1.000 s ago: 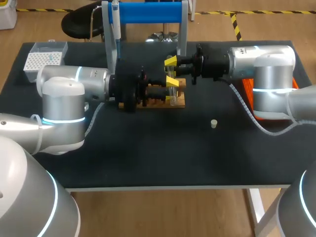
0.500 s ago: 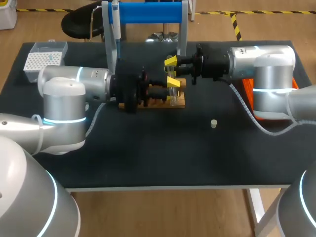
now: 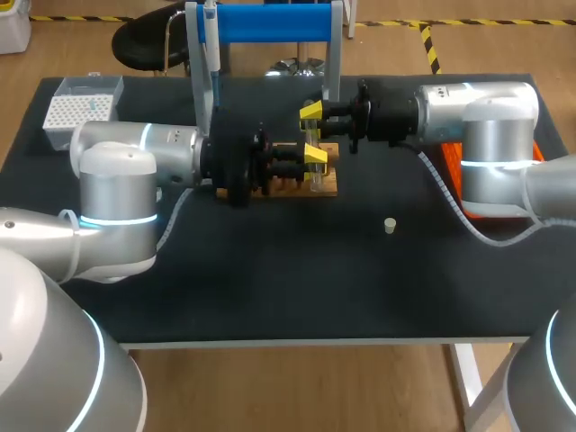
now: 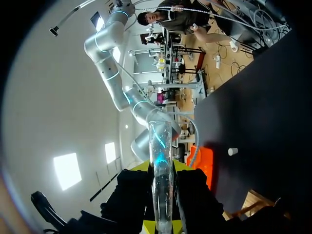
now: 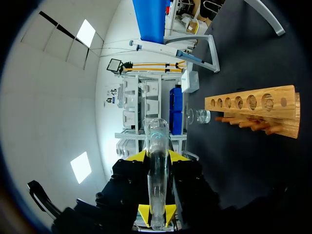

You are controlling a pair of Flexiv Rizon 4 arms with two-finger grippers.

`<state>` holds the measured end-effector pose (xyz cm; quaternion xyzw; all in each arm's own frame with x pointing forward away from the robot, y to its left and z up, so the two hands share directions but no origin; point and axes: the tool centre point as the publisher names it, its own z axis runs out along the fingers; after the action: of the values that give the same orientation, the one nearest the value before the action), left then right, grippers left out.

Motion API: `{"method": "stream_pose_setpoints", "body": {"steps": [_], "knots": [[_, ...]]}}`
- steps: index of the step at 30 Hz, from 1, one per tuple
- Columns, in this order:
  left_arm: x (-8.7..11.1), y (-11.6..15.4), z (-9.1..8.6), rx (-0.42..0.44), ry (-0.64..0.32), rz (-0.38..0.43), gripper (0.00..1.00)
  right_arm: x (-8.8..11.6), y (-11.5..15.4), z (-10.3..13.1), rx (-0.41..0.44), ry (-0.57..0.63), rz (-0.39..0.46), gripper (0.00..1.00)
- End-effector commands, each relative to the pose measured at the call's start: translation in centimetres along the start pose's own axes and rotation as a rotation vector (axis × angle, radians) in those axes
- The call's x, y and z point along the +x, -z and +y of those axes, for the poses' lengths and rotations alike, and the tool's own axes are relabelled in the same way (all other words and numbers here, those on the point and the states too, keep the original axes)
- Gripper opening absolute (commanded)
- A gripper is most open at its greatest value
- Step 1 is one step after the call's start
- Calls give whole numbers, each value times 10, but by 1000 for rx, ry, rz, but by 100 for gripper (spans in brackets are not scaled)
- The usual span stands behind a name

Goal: Invert the test tube, pick up the pipette, mount the tip to pipette, aspirate from beaker and dispense into the tube, eject the tip, return the pipette, and cap with the stopper.

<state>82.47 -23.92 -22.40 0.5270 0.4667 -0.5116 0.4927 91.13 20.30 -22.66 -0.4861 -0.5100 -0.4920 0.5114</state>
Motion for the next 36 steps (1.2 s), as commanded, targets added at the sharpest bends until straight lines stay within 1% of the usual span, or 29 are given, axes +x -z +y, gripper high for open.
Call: {"method": "stream_pose_setpoints", "body": {"steps": [1, 17, 19, 20, 24, 29, 31, 33, 36], "knots": [[1, 1, 2, 9, 3, 2, 0, 0, 0, -1, 0, 0, -3, 100], [1, 1, 2, 9, 3, 2, 0, 0, 0, -1, 0, 0, -3, 100], [1, 1, 2, 9, 3, 2, 0, 4, 10, -7, 0, 74, -17, 100], [1, 1, 2, 9, 3, 2, 0, 5, 15, -10, -8, 123, -40, 100], [1, 1, 2, 9, 3, 2, 0, 3, 40, -16, -34, 264, -89, 100], [1, 1, 2, 9, 3, 2, 0, 6, 70, -17, -56, 436, -115, 100], [1, 1, 2, 9, 3, 2, 0, 7, 80, -17, -81, 538, -152, 100], [1, 1, 2, 9, 3, 2, 0, 7, 87, -18, -73, 604, -165, 100], [1, 1, 2, 9, 3, 2, 0, 5, 96, -20, -61, 715, -211, 100]]}}
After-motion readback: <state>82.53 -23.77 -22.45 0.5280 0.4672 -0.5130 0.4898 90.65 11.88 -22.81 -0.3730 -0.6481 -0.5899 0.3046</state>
